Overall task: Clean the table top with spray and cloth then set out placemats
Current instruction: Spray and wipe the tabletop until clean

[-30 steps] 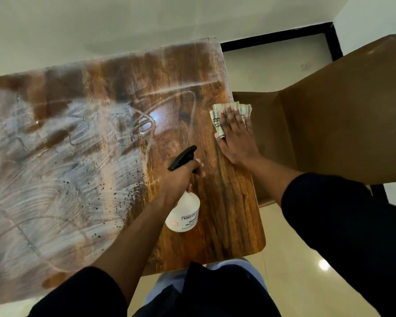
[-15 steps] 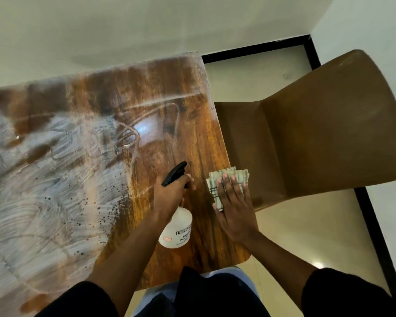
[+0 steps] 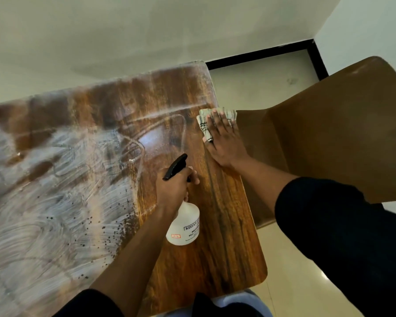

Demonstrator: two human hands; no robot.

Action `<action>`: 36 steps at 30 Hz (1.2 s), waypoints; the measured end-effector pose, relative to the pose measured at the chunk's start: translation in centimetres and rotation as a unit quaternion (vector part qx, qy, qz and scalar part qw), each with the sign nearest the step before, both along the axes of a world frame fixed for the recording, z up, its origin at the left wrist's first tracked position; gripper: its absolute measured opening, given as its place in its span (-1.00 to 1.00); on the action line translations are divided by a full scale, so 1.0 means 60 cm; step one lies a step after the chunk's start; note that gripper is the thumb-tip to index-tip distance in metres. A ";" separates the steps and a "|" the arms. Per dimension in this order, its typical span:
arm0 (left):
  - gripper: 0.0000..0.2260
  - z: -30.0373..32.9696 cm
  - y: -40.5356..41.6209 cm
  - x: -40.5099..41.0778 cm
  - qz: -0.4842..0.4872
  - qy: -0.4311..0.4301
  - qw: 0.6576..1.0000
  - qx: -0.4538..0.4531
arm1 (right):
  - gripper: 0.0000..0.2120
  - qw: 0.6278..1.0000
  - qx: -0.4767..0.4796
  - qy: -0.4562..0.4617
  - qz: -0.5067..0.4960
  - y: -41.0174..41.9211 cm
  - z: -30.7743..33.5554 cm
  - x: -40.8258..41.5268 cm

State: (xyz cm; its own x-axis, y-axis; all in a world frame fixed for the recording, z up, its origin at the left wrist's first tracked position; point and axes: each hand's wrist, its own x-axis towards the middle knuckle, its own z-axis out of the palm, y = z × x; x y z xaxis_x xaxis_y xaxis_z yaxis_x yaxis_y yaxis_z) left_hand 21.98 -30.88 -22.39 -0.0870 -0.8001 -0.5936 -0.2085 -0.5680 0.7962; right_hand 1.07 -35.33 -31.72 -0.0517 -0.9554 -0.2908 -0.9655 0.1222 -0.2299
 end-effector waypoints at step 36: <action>-0.85 -0.021 -0.203 -0.030 -0.002 -0.031 0.999 0.036 | -0.33 0.997 -0.059 -0.013 -0.037 0.028 -0.011 0.034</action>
